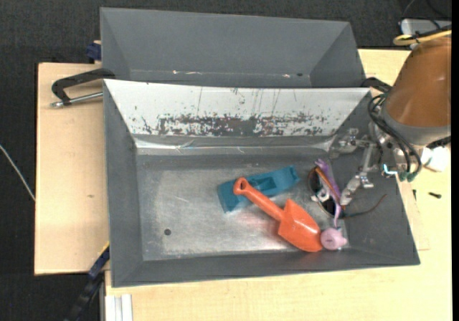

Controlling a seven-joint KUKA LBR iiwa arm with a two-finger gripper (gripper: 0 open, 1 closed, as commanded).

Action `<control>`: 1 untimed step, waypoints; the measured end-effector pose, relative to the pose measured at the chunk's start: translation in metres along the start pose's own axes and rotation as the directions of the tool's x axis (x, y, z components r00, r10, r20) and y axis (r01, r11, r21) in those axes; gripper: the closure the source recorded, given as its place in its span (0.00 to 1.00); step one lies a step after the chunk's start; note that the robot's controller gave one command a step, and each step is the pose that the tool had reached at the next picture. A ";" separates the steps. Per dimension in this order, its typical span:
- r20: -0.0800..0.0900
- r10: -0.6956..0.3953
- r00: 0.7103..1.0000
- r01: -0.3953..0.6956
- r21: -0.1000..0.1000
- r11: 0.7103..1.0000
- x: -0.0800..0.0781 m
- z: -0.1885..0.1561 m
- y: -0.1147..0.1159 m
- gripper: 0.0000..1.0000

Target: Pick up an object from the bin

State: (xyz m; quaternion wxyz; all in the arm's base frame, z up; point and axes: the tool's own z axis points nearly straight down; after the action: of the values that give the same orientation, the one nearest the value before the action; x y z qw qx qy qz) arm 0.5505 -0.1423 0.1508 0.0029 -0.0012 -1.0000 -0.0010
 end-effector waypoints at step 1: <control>0.006 -0.002 1.000 0.002 0.001 1.000 -0.001 -0.004 0.001 0.00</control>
Offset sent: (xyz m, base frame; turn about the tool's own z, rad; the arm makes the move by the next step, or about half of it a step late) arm 0.0088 0.0043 -0.0586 -0.3369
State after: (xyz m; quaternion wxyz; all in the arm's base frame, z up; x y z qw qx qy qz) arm 0.5519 -0.1417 0.1548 -0.0003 -0.0002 -1.0000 -0.0004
